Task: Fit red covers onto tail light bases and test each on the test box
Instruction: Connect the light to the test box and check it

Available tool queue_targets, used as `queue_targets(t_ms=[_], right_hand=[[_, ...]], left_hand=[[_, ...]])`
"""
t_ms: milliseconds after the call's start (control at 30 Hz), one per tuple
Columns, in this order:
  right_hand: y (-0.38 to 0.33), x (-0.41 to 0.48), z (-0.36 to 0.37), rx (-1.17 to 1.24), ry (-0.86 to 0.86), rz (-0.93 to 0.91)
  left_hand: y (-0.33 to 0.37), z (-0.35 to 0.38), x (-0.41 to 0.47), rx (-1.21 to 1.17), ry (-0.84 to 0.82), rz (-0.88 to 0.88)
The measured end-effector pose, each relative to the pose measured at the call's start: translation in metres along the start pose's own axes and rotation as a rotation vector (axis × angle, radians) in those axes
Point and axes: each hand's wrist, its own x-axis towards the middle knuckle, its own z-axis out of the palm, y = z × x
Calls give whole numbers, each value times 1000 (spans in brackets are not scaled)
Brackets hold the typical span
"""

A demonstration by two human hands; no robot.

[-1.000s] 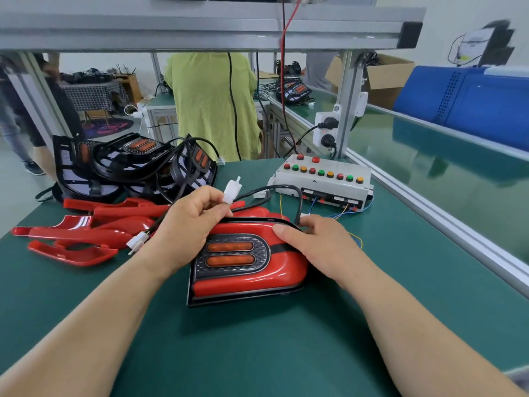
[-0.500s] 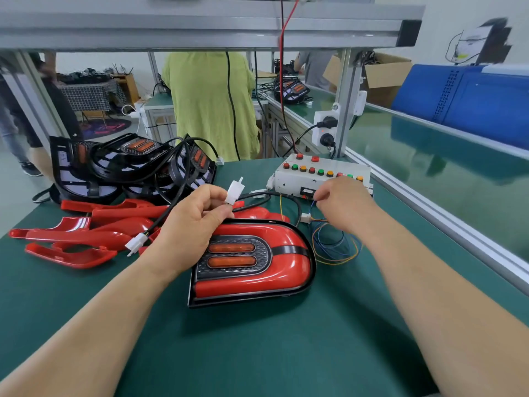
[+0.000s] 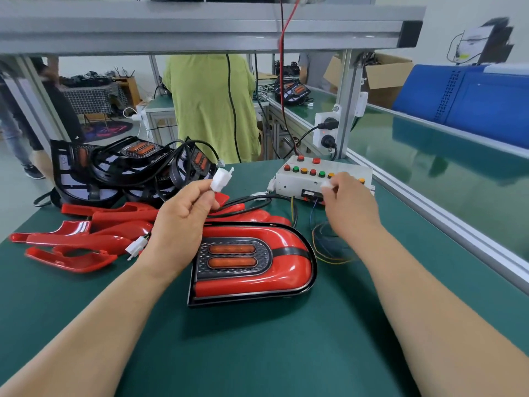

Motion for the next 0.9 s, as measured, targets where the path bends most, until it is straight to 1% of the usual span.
queue_targets(t_ms=[33, 67, 100, 133, 233, 333, 433, 533, 733, 833, 900], right_hand=[[-3, -1, -3, 112, 26, -17], [-8, -3, -5, 263, 13, -27], [-13, -7, -5, 411, -30, -24], [-18, -11, -5, 502, -80, -22], [-28, -17, -3, 603, -217, -33], [-34, -20, -3, 734, -272, -18], [-36, -22, -1, 750, -301, -45], [-36, -25, 4, 737, -399, -37], [-29, -23, -1, 768, -517, 20], [-25, -21, -5, 757, -587, 10], [-24, -21, -6, 773, -595, 15]], left_hand=[[-1, 0, 1, 0, 13, 3], [-2, 0, 3, -1, 21, 2], [-3, 0, 4, -1, 25, 2], [-3, 0, 6, 0, 23, 2], [-1, -1, 9, -4, -7, 1], [1, -1, 12, 4, -49, 1], [4, 0, 13, -8, -101, 13], [2, 1, 11, -12, -142, 21], [2, 7, 8, -88, -131, 28], [2, 12, 7, -80, -163, 39], [2, 14, 6, -74, -180, 43]])
